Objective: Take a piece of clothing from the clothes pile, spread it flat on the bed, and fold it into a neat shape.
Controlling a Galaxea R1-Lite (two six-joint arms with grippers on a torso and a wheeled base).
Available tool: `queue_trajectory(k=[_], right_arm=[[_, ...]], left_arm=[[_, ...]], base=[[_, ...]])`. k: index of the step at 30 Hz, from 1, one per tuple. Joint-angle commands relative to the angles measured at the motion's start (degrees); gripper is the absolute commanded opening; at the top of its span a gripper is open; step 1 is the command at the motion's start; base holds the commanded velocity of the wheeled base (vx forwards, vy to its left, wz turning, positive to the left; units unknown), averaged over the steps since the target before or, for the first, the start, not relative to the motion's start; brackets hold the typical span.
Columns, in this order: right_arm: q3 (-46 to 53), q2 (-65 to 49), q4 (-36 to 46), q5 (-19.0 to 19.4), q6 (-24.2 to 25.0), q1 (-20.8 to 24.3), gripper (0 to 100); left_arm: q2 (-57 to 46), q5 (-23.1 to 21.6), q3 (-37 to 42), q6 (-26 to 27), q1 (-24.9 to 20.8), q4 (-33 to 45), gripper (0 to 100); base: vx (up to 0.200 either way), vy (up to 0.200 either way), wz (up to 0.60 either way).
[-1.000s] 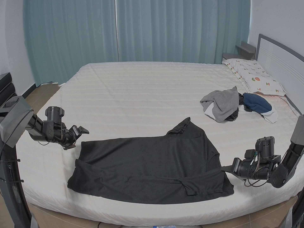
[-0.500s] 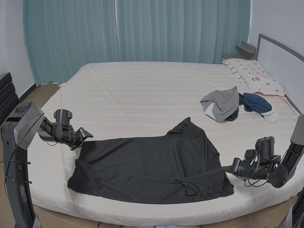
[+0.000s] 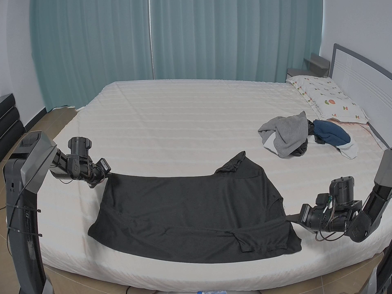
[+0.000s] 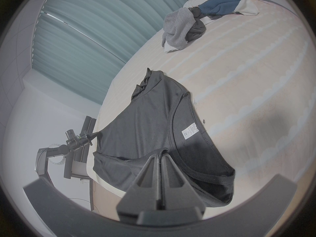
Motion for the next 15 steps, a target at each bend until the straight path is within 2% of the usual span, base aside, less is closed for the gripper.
queue_trajectory(k=[1, 8, 9, 13, 15], right_arm=[[-0.13, 0.04, -0.02, 0.04, -0.02, 0.05, 0], [-0.05, 0.04, -0.02, 0.04, -0.02, 0.05, 0], [-0.05, 0.04, -0.02, 0.04, -0.02, 0.05, 0], [-0.05, 0.04, -0.02, 0.04, -0.02, 0.05, 0], [0.04, 0.04, -0.02, 0.04, -0.02, 0.05, 0]], left_arm=[[2.84, 1.2, -2.94, -0.38, 0.05, -0.04, 0], [4.68, 1.55, -4.35, -0.38, 0.05, -0.04, 0], [4.6, 1.9, -4.35, -0.46, 0.05, -0.12, 100], [4.42, 2.6, -4.35, -0.46, 0.05, -0.21, 100], [3.63, 2.78, -3.91, -2.84, 0.49, -0.21, 100]], base=[[0.0, 0.0, 0.0], [0.0, 0.0, 0.0], [0.0, 0.0, 0.0], [0.0, 0.0, 0.0], [0.0, 0.0, 0.0]])
